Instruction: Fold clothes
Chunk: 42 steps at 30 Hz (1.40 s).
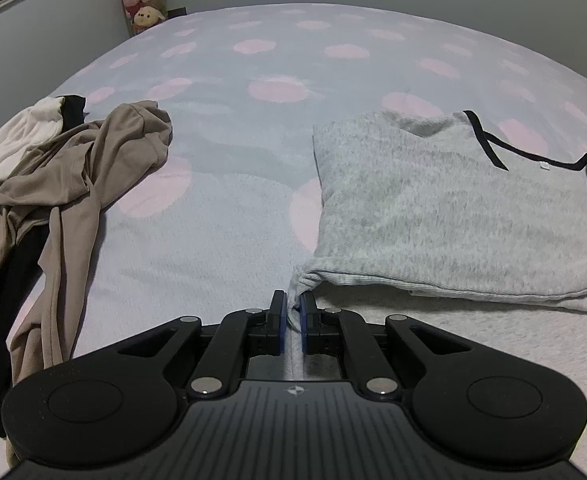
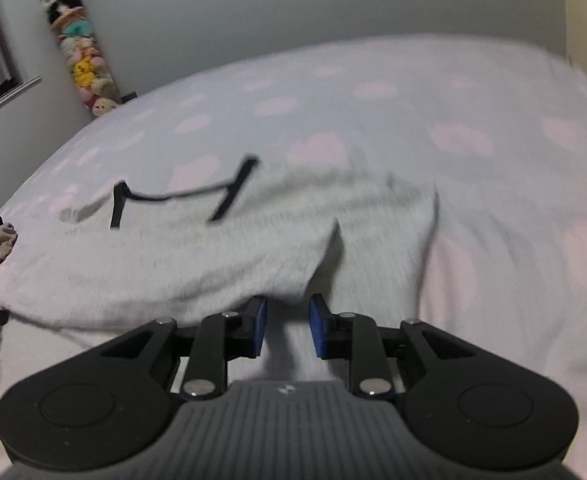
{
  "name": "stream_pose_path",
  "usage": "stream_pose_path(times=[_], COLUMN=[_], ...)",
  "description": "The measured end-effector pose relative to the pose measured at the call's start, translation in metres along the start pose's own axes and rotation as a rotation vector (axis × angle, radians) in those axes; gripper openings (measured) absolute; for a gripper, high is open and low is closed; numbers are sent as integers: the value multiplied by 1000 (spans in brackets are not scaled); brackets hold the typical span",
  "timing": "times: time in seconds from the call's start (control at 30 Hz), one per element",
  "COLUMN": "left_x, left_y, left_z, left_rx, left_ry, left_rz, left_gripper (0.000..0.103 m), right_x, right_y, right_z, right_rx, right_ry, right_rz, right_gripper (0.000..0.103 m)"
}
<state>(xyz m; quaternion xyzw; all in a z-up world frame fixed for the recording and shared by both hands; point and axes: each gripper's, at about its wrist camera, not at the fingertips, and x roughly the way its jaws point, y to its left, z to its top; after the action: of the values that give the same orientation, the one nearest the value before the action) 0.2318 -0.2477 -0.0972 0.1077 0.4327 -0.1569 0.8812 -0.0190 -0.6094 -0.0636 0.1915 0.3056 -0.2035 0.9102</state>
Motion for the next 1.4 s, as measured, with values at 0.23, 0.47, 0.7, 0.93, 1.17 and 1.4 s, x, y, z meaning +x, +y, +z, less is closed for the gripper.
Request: stream_pose_path(times=[0.23, 0.47, 0.7, 0.93, 1.17, 1.4], left_x=[0, 0, 1, 3, -12, -51], left_y=[-1, -3, 0, 0, -2, 22], left_z=[0, 1, 8, 11, 6, -19], left_rx=[-8, -19, -27, -20, 54, 10], left_ry=[2, 4, 42, 66, 37, 62], left_rz=[10, 21, 11, 26, 36, -2], left_gripper=[5, 5, 5, 5, 12, 14], right_x=[17, 16, -26, -8, -30, -24], right_y=[-3, -12, -21, -28, -17, -20], right_z=[11, 12, 15, -4, 1, 2], right_rx=[44, 142, 181, 189, 56, 86], right_ry=[-47, -16, -5, 168, 65, 57], right_rz=[48, 95, 108, 61, -47, 43], right_gripper=[43, 10, 6, 6, 13, 26])
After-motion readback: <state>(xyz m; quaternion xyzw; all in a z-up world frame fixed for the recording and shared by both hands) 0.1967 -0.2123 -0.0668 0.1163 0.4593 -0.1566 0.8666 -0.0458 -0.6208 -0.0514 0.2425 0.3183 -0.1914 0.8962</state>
